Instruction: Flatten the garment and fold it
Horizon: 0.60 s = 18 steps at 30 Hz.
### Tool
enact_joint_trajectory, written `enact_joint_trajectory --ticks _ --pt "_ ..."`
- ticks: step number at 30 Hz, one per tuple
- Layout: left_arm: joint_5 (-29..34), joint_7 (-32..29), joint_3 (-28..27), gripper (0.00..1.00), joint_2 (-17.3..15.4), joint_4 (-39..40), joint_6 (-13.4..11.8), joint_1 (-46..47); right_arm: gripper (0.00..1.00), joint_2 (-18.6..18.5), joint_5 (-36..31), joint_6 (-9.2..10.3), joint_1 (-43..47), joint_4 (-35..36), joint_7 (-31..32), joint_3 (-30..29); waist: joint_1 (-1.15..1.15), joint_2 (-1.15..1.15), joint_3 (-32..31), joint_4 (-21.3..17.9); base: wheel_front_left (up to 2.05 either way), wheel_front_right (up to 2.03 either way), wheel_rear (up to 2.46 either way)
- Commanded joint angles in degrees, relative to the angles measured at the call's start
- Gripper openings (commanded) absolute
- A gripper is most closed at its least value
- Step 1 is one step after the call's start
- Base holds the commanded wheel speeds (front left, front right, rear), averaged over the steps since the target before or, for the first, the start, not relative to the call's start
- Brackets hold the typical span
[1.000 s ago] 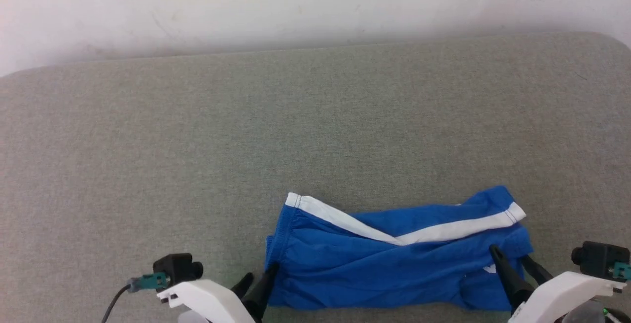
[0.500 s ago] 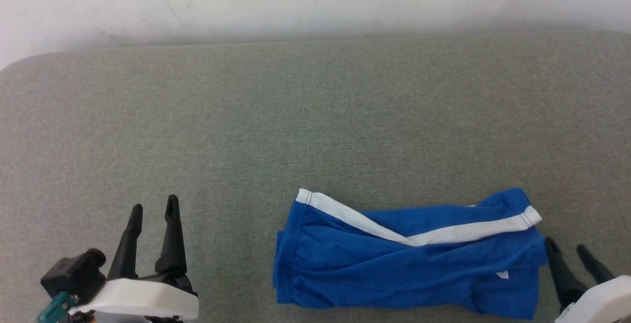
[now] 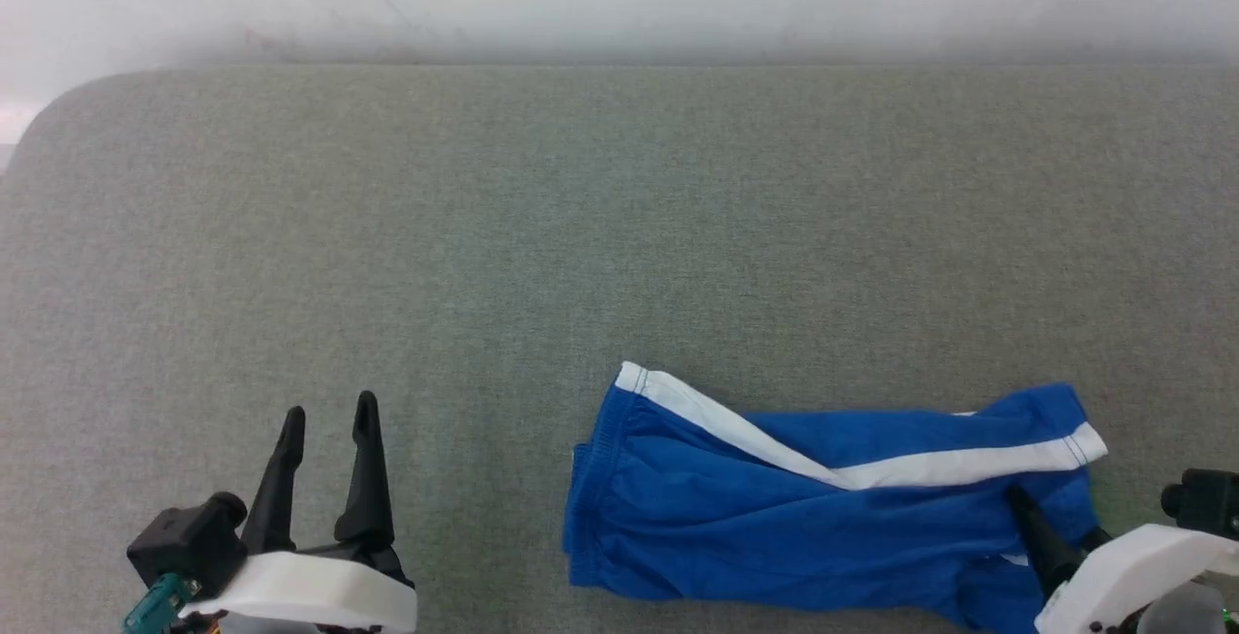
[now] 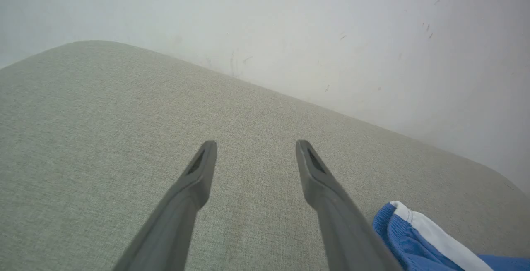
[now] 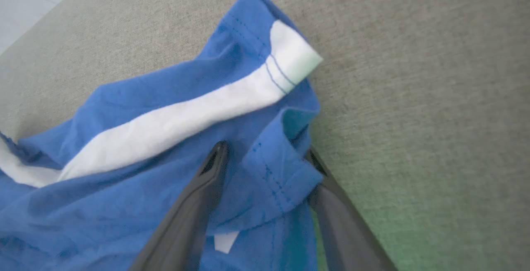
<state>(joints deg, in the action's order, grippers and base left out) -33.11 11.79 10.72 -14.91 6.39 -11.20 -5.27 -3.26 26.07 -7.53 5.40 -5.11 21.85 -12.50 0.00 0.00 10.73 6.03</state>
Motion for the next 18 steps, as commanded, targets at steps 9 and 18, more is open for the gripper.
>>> enact_joint_trajectory --ticks 9,18 --pt "0.2 0.2 0.7 1.0 0.1 -0.9 0.0 0.6 0.0 0.4 1.7 0.04 -2.4 -5.2 -1.3 0.5 0.0 0.0 -1.5 0.5 0.0 0.0 0.0" --pt "-0.4 0.0 0.8 1.0 0.0 -1.4 -0.1 -0.2 0.0 0.4 -8.0 0.04 -5.6 -2.5 -3.9 -12.8 0.0 0.0 -2.9 -0.5 0.0 0.0 0.0"
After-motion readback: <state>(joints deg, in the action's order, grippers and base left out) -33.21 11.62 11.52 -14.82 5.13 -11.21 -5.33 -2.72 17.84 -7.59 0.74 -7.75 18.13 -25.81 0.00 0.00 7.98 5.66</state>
